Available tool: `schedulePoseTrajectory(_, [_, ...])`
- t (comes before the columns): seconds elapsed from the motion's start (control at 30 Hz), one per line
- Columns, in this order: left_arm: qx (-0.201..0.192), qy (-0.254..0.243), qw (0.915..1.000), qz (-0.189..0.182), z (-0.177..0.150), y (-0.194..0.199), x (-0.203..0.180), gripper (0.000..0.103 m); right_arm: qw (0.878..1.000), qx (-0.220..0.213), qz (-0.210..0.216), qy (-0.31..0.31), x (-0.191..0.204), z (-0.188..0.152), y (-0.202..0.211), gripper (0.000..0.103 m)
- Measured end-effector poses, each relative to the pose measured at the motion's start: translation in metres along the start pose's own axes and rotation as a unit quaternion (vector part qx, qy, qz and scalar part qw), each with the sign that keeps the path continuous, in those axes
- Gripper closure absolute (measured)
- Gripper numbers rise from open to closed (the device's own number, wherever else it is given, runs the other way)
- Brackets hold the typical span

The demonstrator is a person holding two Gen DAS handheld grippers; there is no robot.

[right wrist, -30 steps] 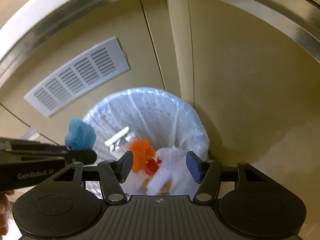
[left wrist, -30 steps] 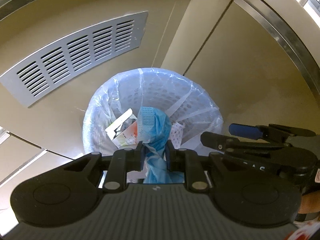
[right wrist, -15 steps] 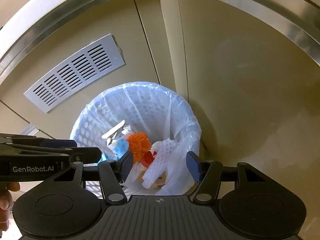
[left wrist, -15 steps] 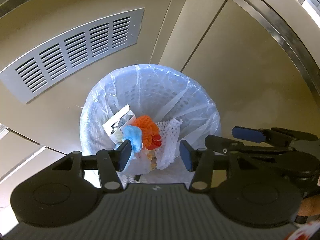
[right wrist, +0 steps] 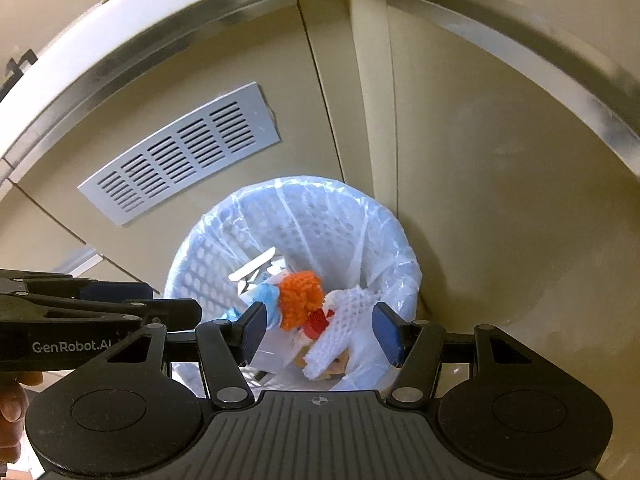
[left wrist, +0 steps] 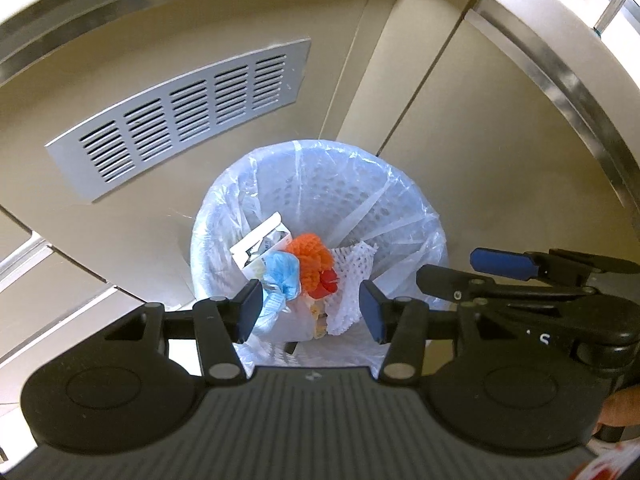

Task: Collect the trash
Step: 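Open the right tool to drop the scrubber while the left tool releases the mask, then raise both open tools out of the bin back over the counter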

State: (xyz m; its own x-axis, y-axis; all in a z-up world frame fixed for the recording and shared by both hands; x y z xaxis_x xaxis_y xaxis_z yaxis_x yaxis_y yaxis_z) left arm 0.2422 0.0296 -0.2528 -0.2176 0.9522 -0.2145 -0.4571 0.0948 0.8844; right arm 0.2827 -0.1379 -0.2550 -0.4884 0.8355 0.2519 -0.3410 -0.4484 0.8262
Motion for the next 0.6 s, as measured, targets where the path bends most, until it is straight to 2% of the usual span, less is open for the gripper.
schedulePoseTrajectory(0.4, [-0.019,0.017,0.9995,0.017,-0.006,0.024,-0.002,0.054,1.0,-0.01,0.016,0.019,0.002,0.006,0.016,0.044])
schedulePoseTrajectory(0.6, [-0.037,0.031,0.9984,0.031,-0.008,0.051,-0.006,0.054,0.999,-0.012,0.036,0.028,0.006,0.009,0.035,0.044])
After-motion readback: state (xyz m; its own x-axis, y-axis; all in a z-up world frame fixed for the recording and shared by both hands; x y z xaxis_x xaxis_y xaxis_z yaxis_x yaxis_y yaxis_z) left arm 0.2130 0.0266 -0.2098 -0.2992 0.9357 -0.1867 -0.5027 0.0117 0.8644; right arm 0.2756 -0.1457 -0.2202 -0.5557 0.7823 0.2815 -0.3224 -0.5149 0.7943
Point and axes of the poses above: each gripper's, at about its wrist camera, not at the fingertips, and y roughly against the way its jaws point, x to its left, z to its top, the point moved 1 cm from there along -y, roughly the way its jaws point, and after that the axes turned 2 degrees about y, right-handed, at the moved point
